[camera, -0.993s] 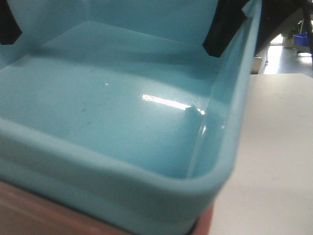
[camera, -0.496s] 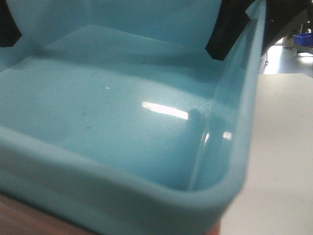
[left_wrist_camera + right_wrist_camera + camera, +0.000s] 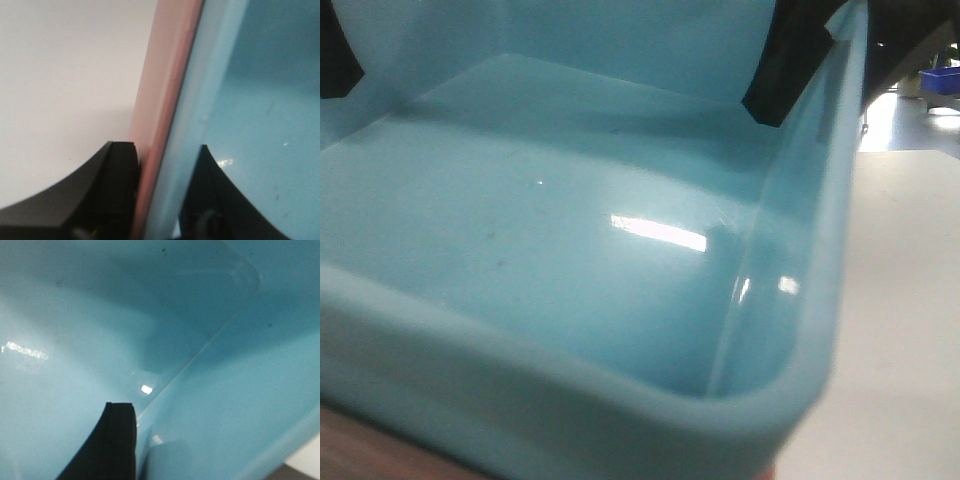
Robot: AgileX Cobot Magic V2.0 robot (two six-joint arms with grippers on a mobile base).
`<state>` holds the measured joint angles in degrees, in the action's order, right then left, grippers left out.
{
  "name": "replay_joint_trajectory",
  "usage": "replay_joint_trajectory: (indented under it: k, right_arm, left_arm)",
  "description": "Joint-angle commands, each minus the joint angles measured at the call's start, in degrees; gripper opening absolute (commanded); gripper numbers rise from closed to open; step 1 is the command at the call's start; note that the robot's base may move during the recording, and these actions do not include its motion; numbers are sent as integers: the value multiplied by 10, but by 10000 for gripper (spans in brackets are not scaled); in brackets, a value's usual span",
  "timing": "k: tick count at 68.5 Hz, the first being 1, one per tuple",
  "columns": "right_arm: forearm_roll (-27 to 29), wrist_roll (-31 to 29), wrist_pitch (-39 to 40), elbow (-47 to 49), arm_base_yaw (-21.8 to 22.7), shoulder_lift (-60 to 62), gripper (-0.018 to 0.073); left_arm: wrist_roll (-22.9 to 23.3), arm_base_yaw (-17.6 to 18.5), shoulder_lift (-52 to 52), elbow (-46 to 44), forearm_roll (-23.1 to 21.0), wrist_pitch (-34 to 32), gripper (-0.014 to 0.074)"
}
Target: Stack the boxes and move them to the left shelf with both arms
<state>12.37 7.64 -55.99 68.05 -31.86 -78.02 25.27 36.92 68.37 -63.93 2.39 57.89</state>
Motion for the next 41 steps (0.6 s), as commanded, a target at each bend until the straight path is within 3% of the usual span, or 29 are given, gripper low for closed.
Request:
replay_joint_trajectory:
  k: [1, 41]
  right_arm:
    - [16, -44, 77, 23, -2, 20, 60]
    - [16, -44, 77, 23, -2, 20, 60]
  left_arm:
    - [-42, 19, -23, -23, -99, -55, -3]
    - [-42, 19, -23, -23, -99, -55, -3]
